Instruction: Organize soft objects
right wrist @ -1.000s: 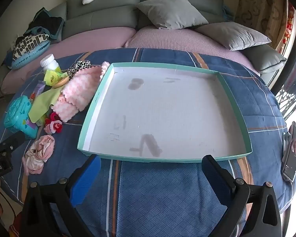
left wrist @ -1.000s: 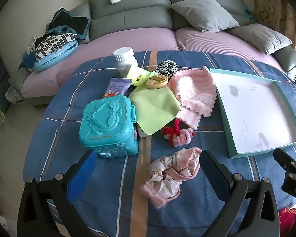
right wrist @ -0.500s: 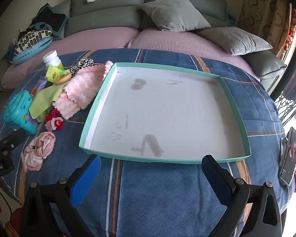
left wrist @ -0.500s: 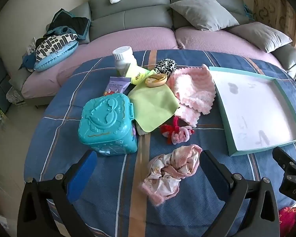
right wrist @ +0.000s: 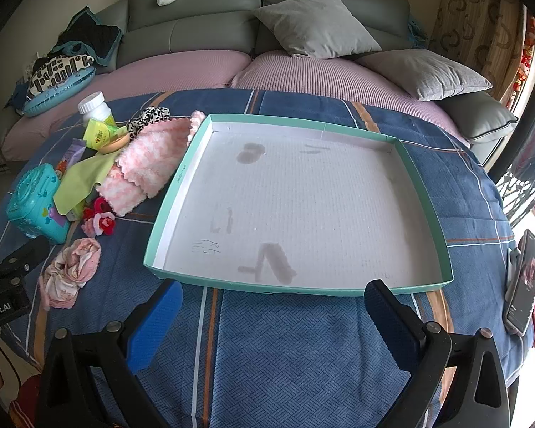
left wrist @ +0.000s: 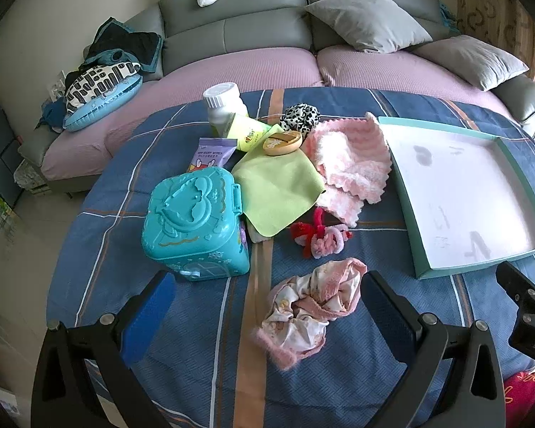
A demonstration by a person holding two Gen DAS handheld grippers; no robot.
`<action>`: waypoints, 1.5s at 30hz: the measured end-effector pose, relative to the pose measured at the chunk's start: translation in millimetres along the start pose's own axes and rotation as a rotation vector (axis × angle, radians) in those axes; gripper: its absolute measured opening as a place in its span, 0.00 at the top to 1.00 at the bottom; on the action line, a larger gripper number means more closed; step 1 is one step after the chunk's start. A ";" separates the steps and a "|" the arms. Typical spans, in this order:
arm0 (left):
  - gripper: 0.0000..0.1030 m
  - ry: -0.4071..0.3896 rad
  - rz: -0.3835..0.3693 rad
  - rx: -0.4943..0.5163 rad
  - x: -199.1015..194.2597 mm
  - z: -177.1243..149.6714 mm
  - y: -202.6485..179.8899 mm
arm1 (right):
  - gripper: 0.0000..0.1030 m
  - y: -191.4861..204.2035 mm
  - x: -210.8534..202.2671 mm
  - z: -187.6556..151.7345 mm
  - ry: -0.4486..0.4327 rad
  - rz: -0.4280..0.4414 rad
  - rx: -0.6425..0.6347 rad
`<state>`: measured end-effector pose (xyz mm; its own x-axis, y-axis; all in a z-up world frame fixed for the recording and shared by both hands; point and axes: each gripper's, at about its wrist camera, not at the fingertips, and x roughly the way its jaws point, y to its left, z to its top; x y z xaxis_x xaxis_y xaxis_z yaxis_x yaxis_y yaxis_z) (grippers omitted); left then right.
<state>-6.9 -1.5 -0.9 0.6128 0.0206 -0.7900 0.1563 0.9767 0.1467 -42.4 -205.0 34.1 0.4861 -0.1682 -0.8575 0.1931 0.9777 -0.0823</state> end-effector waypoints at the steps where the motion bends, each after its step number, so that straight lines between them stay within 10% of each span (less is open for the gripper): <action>1: 0.00 0.000 0.000 0.000 0.0 0.1 0.0 | 0.00 0.3 0.1 -0.2 0.000 0.000 -0.001; 45: 0.00 0.033 -0.018 0.007 7.3 -0.4 -2.4 | 0.00 1.6 -1.2 -0.6 -0.001 -0.002 -0.006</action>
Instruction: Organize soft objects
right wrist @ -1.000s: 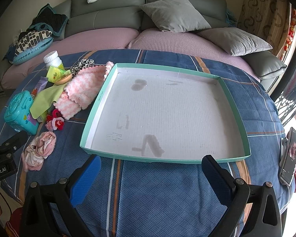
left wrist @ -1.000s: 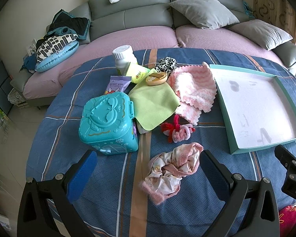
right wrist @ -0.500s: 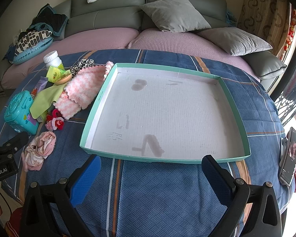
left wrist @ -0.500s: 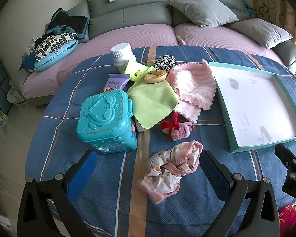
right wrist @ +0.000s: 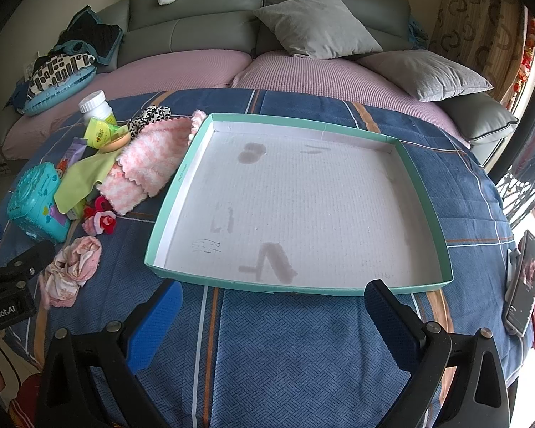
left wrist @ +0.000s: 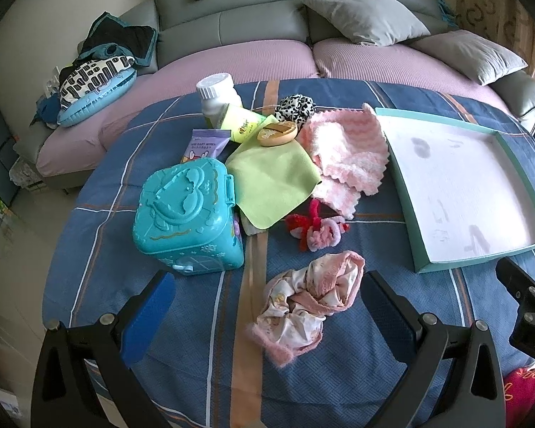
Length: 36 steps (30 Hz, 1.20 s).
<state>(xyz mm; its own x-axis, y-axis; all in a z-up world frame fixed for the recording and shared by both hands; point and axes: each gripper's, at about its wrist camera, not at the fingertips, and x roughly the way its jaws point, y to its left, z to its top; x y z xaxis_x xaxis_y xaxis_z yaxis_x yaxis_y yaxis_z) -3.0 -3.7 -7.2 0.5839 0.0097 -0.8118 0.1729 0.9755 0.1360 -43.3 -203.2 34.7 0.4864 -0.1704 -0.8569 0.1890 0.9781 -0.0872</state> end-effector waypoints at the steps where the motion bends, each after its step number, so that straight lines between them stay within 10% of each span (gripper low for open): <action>1: 0.00 0.000 -0.003 -0.002 0.1 -0.1 0.6 | 0.00 0.3 0.0 -0.1 0.000 0.001 -0.001; 17: 0.00 0.011 -0.171 -0.077 -0.6 -1.8 15.3 | 0.00 4.5 -2.8 0.5 -0.010 0.094 -0.018; 36: 0.07 0.197 -0.134 -0.029 44.5 -15.1 14.7 | 0.04 61.6 7.8 37.3 -0.020 0.345 -0.159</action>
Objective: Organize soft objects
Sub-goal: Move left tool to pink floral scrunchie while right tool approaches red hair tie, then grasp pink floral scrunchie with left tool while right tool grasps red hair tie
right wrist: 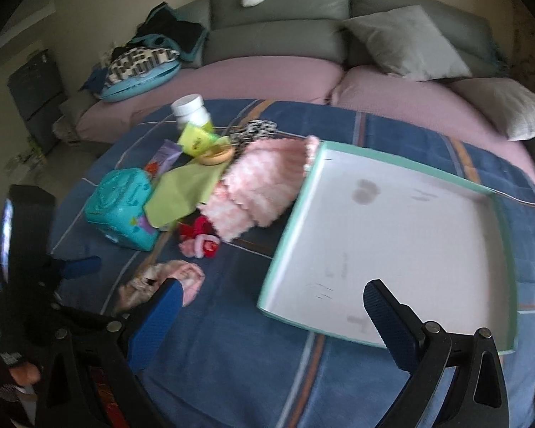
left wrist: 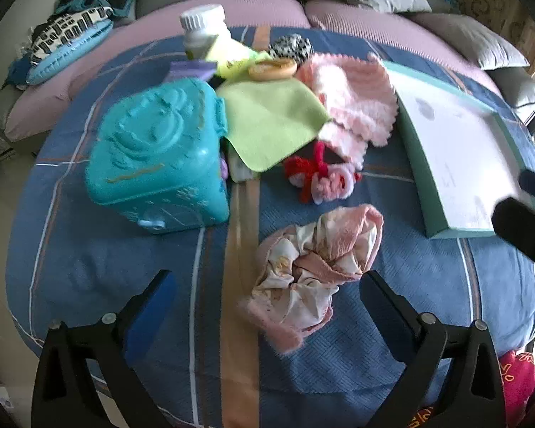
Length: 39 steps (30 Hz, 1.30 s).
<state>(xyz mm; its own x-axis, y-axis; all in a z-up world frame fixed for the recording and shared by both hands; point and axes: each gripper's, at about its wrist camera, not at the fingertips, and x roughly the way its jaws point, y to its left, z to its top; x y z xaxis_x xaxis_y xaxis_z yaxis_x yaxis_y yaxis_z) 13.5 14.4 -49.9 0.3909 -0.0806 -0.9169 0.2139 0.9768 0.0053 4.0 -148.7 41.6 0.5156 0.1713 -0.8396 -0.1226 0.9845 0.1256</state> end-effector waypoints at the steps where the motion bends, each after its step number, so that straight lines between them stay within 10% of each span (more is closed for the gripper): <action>1: 0.10 0.007 -0.003 0.001 2.4 0.0 -0.1 | 0.07 2.2 2.9 3.1 0.002 0.013 -0.003; 14: 0.31 0.063 -0.094 -0.006 34.6 10.5 4.8 | 0.27 29.7 61.8 24.6 0.117 0.168 -0.061; 39: 0.32 0.074 -0.096 -0.033 58.5 18.6 27.8 | 0.54 41.1 119.2 27.7 0.193 0.191 -0.062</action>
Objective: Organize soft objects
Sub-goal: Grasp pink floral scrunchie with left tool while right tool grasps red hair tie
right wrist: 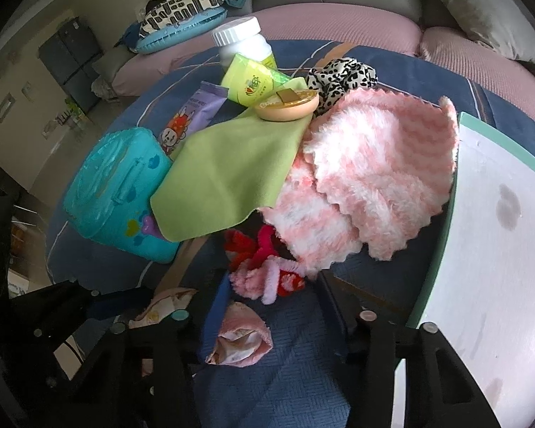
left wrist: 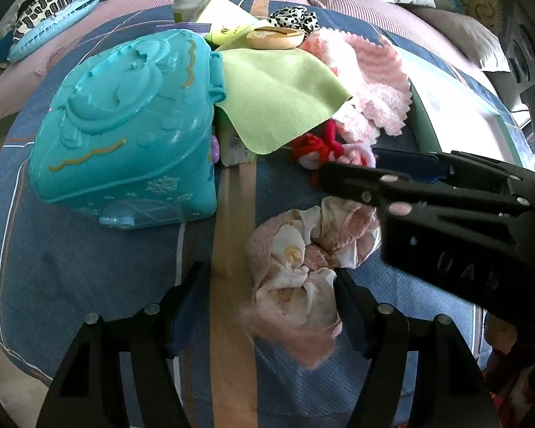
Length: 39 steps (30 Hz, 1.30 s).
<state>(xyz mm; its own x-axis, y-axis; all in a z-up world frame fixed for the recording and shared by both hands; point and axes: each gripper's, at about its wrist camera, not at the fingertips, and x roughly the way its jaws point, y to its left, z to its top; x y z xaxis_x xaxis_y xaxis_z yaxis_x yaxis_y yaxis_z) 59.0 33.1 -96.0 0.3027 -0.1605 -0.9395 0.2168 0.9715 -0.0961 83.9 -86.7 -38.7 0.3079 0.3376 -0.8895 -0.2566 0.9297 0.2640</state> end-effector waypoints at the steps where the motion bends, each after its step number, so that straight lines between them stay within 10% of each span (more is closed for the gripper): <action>1: 0.32 0.000 0.001 0.001 -2.9 -2.9 -0.4 | 0.56 -0.3 -1.7 0.7 0.000 0.002 0.002; 20: 0.69 -0.007 0.005 0.020 -19.2 -6.7 -16.6 | 0.73 6.3 -17.0 -5.1 -0.013 0.040 0.024; 39: 0.69 0.012 0.025 0.000 -19.5 -8.2 -16.4 | 0.76 -3.8 -30.7 -13.6 -0.025 0.095 0.083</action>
<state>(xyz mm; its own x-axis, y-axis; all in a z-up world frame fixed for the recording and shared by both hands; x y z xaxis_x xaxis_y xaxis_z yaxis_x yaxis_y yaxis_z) 41.9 21.7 -78.8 0.2966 -0.1342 -0.9455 0.2098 0.9750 -0.0725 63.0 -102.6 -17.5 0.3086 0.4275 -0.8497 -0.2098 0.9019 0.3776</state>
